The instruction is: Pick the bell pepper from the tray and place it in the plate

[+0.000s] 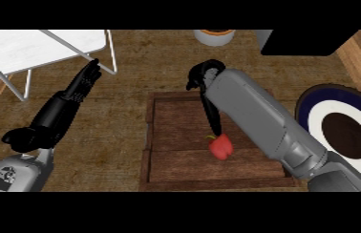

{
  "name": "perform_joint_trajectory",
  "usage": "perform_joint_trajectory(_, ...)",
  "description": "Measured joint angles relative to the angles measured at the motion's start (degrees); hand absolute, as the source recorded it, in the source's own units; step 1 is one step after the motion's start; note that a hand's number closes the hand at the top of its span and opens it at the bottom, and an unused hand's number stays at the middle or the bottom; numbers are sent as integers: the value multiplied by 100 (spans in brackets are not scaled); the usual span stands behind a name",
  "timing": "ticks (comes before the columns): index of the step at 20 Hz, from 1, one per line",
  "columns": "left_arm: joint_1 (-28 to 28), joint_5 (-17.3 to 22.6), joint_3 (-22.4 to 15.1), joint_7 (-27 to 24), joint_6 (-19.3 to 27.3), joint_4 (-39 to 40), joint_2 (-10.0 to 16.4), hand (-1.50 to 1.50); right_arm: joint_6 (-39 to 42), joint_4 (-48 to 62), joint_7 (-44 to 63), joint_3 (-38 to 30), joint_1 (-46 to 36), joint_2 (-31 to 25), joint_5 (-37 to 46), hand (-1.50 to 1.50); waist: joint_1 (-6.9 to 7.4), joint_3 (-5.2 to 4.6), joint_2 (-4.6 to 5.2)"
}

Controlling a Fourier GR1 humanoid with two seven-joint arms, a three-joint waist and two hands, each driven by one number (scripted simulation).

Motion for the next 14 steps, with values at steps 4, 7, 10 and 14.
perform_joint_trajectory(4,68,13,107,-18,-123,-49,-13,0,22,411,46,-136,-236,27,135,-150,8,2,6)
perform_joint_trajectory(7,-31,-27,164,-11,-214,67,-77,0,147,753,-16,-302,-422,90,166,-150,3,3,13)
perform_joint_trajectory(10,63,-110,169,35,-185,-79,-155,0,275,1014,-97,-344,-432,161,255,-150,17,4,14)
perform_joint_trajectory(14,24,-181,237,84,-250,-40,-217,0,375,1061,-126,-334,-295,298,379,-150,-18,4,5)
